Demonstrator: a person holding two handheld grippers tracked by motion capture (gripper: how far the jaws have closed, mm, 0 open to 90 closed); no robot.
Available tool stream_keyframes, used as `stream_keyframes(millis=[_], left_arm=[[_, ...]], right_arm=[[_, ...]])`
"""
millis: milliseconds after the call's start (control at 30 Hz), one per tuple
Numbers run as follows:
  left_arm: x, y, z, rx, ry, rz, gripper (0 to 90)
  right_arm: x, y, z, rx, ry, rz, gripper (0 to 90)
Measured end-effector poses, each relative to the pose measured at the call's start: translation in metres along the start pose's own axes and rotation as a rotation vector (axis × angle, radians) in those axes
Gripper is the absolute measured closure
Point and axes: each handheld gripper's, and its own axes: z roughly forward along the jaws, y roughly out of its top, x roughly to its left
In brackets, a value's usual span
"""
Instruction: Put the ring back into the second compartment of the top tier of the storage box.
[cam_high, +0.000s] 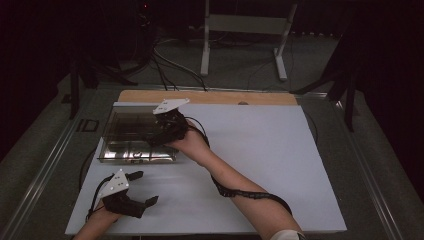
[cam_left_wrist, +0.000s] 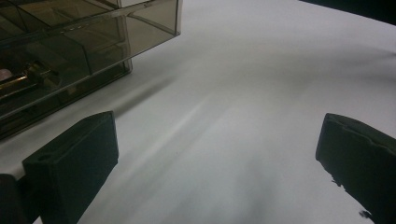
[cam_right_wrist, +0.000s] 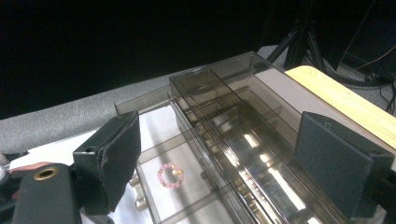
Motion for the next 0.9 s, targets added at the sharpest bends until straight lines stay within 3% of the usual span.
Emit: stream_keyframes(millis=[433,900], left_arm=[[0.0,0.0,0.0,0.003,0.003,0.0,0.0],[0.0,0.0,0.0,0.005,0.006,-0.004,0.0]], right_arm=[[-0.022,-0.026,-0.034,-0.005,-0.02,0.025,3.5],[-0.045,-0.059,-0.073,0.003,-0.078,0.058,3.5]])
